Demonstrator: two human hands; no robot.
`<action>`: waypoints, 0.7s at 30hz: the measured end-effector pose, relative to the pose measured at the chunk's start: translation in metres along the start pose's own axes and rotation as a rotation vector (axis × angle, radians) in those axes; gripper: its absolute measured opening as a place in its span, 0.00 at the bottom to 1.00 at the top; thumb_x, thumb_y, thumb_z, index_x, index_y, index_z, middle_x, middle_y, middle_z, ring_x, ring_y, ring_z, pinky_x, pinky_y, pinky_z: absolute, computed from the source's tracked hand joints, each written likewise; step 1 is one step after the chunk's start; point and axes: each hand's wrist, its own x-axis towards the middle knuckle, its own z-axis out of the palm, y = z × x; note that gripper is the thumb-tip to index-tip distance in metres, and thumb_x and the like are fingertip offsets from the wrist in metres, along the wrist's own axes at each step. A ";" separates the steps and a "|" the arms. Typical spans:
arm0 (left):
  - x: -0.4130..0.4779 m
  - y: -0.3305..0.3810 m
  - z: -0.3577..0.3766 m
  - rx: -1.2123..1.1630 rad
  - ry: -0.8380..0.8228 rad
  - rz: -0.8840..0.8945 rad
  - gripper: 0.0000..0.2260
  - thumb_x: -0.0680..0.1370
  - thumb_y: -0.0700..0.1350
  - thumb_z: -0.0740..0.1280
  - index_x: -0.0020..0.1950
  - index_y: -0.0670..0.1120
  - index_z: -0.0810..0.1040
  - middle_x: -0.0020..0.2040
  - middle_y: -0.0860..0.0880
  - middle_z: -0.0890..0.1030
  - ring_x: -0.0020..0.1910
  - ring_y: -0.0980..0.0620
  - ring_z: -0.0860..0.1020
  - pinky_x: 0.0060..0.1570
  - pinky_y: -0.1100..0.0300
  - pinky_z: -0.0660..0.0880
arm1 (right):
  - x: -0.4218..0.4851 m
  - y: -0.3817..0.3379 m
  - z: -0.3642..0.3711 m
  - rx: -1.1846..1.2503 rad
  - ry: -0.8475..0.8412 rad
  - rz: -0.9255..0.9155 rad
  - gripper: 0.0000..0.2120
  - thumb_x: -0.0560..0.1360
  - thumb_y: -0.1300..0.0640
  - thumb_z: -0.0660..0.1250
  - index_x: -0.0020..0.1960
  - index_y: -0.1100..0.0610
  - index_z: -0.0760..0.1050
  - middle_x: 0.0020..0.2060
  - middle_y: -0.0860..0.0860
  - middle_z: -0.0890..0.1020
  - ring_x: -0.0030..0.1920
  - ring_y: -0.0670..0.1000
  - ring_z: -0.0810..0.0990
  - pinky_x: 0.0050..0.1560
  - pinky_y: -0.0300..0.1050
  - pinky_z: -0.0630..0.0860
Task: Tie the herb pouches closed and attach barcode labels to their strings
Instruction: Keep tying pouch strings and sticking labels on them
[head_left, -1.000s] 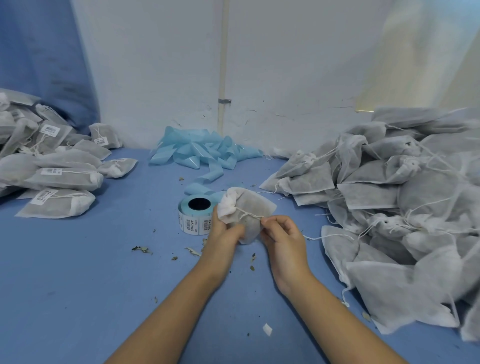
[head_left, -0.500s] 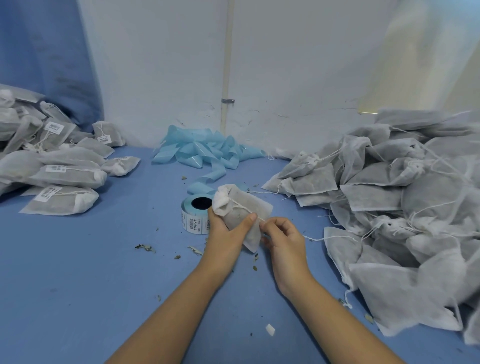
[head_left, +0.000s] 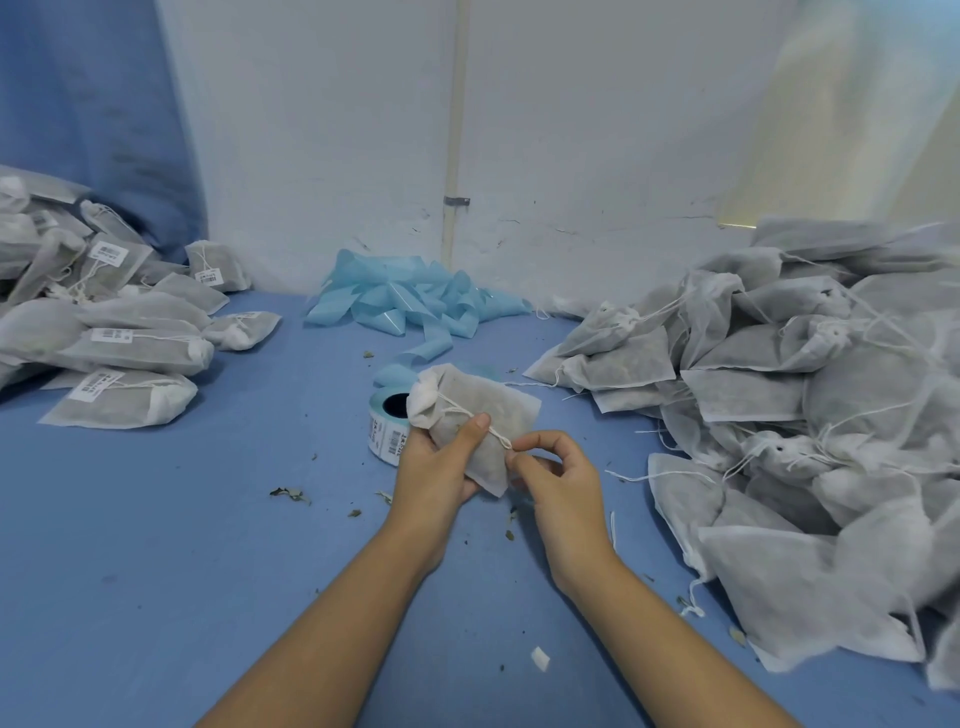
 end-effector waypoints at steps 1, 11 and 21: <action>0.000 0.000 0.000 0.010 -0.003 0.006 0.13 0.76 0.38 0.68 0.61 0.41 0.75 0.53 0.41 0.82 0.52 0.44 0.82 0.47 0.52 0.81 | 0.001 0.000 -0.001 0.011 0.013 0.011 0.07 0.73 0.66 0.65 0.40 0.56 0.76 0.41 0.59 0.79 0.34 0.48 0.76 0.37 0.37 0.73; 0.000 -0.001 -0.001 -0.020 -0.014 0.078 0.09 0.74 0.37 0.70 0.53 0.44 0.77 0.45 0.47 0.84 0.47 0.51 0.83 0.46 0.57 0.80 | 0.003 -0.005 0.005 -0.003 0.049 0.072 0.20 0.77 0.52 0.65 0.27 0.48 0.81 0.50 0.59 0.81 0.39 0.48 0.77 0.46 0.41 0.72; 0.000 -0.002 0.000 -0.029 -0.008 0.078 0.07 0.74 0.36 0.69 0.52 0.43 0.78 0.44 0.47 0.84 0.49 0.48 0.82 0.51 0.52 0.80 | 0.006 -0.002 0.000 0.038 0.030 0.104 0.06 0.73 0.60 0.69 0.38 0.56 0.78 0.57 0.63 0.77 0.44 0.49 0.77 0.48 0.41 0.71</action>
